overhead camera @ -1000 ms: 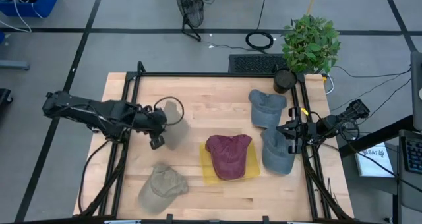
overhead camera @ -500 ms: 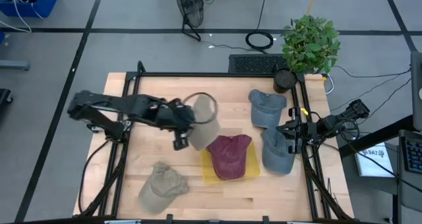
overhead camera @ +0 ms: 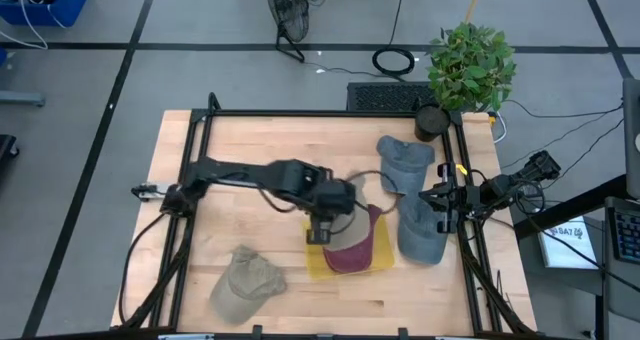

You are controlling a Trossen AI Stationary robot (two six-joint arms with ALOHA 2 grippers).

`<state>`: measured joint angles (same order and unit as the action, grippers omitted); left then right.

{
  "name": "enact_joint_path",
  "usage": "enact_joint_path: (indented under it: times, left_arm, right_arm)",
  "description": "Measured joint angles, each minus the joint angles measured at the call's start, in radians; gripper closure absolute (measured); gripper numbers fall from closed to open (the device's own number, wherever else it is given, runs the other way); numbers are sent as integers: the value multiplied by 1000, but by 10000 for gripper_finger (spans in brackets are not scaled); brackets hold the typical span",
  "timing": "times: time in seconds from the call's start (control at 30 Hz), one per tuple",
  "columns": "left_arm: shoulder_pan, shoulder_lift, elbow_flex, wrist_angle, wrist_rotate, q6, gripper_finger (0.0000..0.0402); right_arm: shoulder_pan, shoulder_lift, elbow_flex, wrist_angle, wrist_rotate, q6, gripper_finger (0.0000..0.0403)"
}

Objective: Pick and place caps into container
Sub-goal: Put the top brown cap into the yellow container

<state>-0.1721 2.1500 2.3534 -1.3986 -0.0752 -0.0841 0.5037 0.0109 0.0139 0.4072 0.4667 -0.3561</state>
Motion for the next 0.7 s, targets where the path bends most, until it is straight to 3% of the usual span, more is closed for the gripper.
enact_joint_path:
  times: [0.1,0.27,0.47,0.7]
  left_arm:
    - [-6,40,-4,37,52,41,399]
    - [-16,47,-2,81,47,78,399]
    - [-38,48,-1,93,-5,146,399]
    - [-56,140,-1,102,-49,192,399]
  right_arm:
    - [0,0,0,0,0,-6,403]
    - [0,0,0,0,1,-8,403]
    - [0,0,0,1,1,-23,403]
    - [0,0,0,2,1,-23,403]
